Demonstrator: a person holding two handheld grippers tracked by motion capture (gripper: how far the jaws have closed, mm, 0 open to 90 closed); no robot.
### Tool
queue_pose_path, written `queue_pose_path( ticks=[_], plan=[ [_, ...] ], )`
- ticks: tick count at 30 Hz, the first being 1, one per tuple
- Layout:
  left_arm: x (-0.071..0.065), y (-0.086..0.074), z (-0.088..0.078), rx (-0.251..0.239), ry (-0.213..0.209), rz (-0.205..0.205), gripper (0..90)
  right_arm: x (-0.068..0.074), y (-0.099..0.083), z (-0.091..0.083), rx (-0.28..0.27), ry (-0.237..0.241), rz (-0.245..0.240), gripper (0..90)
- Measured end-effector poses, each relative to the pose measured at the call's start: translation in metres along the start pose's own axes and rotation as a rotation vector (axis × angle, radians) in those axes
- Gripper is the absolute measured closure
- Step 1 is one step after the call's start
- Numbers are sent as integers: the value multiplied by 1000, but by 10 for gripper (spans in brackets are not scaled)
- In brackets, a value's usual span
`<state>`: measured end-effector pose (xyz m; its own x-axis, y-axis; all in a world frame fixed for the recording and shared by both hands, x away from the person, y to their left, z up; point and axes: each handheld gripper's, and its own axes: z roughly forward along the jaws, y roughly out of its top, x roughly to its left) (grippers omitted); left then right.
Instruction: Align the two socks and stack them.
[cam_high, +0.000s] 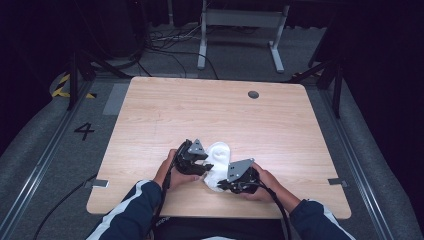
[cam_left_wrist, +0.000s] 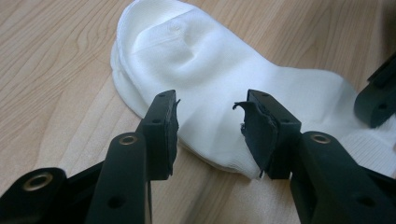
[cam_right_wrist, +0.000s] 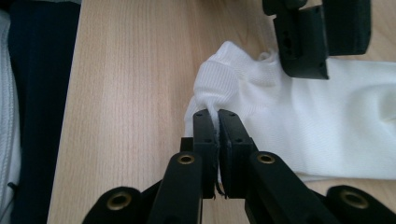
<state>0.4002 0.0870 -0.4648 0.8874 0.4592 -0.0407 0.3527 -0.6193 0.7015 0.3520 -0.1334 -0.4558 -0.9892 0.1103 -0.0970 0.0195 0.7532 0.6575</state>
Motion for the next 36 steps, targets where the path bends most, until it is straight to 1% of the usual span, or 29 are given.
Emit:
queue_pose_path(
  ticks=[2,3,5,6,7,9,12,13,15,17,19,20,21,23,24,25,26,28,29,31,32,33,34,35,36],
  plan=[
    [-1,0,1,10,2,3,548,0,1,-6,8,3,-24,872],
    [-1,-1,2,15,4,3,549,0,1,-8,9,5,-26,871],
    [-1,-2,4,26,-7,8,547,0,2,-12,14,28,-28,852],
    [-2,-2,4,38,-2,12,547,1,1,-12,38,31,-46,811],
    [-2,-2,5,42,7,15,546,3,0,-12,58,22,-51,791],
    [-2,-2,6,40,-2,13,544,5,-5,-12,83,30,-55,790],
    [-2,-2,7,49,6,24,538,5,-14,-16,87,29,-29,808],
    [-3,-2,7,49,7,21,537,4,-18,-18,83,24,-19,820],
    [-2,-3,7,48,5,18,530,2,-26,-20,80,23,4,801],
    [-3,-3,7,43,5,14,528,1,-31,-20,88,19,12,782],
    [-3,-3,8,44,5,14,523,0,-32,-22,81,10,15,764],
    [-4,-3,8,45,6,16,523,0,-33,-24,65,4,25,761],
    [-4,-3,8,45,6,25,523,-2,-30,-31,8,-11,41,735],
    [-4,-4,8,46,3,28,523,-3,-26,-36,-36,-35,66,719],
    [-4,-4,7,46,3,27,524,-4,-23,-37,-70,-55,81,697],
    [-4,-4,7,45,1,27,524,-5,-22,-36,-83,-72,93,698],
    [-4,-5,7,44,-4,26,524,-7,-20,-34,-93,-78,108,699],
    [-4,-5,8,42,-9,30,524,-8,-18,-31,-98,-78,108,697],
    [-5,-6,8,37,-10,30,524,-9,-17,-21,-90,-62,119,703],
    [-8,-7,8,33,-23,35,524,-8,-18,-14,-63,-52,109,707],
    [-9,-7,8,31,-22,38,523,-6,-19,-10,-43,-43,101,706],
    [-9,-7,8,31,-22,38,523,-6,-19,-10,-43,-43,101,706],
    [-11,-7,7,33,-21,49,523,-4,-20,-8,-29,-32,92,699],
    [-12,-8,7,31,-22,48,522,2,-24,-5,-9,-20,64,693],
    [-12,-8,7,30,-24,46,522,2,-24,-5,-9,-20,64,693]
  ],
)
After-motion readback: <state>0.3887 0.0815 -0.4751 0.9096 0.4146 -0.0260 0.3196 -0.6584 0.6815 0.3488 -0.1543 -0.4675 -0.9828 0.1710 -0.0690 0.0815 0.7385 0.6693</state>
